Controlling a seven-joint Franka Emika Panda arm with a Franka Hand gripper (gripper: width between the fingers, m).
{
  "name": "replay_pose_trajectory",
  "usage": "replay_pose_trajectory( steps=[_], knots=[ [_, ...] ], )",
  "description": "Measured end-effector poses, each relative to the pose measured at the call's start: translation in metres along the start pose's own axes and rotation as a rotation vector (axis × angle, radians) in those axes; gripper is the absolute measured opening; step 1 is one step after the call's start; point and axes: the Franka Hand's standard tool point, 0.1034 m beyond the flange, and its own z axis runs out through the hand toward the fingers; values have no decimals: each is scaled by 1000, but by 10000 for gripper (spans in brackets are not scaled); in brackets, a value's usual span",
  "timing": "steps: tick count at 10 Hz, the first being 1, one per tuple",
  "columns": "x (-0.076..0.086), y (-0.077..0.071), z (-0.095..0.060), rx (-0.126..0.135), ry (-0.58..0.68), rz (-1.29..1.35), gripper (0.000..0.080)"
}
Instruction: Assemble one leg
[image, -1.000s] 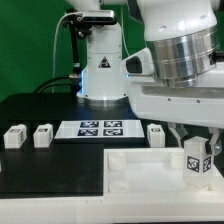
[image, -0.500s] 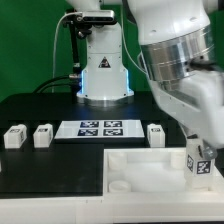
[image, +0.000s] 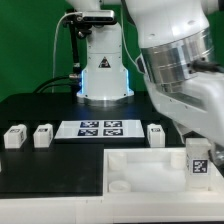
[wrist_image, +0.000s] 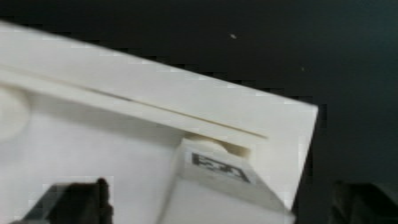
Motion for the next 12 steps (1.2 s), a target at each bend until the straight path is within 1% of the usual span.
replay_pose_trajectory(
  steps=[1, 2, 4, 5, 6, 7, 8, 9, 10, 11, 12],
  knots=[
    [0, -3, 0, -38, 15, -217, 640],
    [1, -4, 0, -29, 15, -280, 640],
    [1, -4, 0, -31, 12, -494, 648],
    [4, -3, 0, -52, 28, -653, 649],
    [7, -1, 0, -91, 53, -849, 649],
    [9, -1, -1, -105, 61, -978, 649],
    [11, -5, 0, -87, 91, -1067, 649],
    [11, -5, 1, -84, 93, -1064, 649],
    [11, -5, 0, -84, 93, -1065, 521],
    [11, -5, 1, -82, 93, -1045, 521],
    [10, -5, 1, -72, 93, -937, 385]
  ],
)
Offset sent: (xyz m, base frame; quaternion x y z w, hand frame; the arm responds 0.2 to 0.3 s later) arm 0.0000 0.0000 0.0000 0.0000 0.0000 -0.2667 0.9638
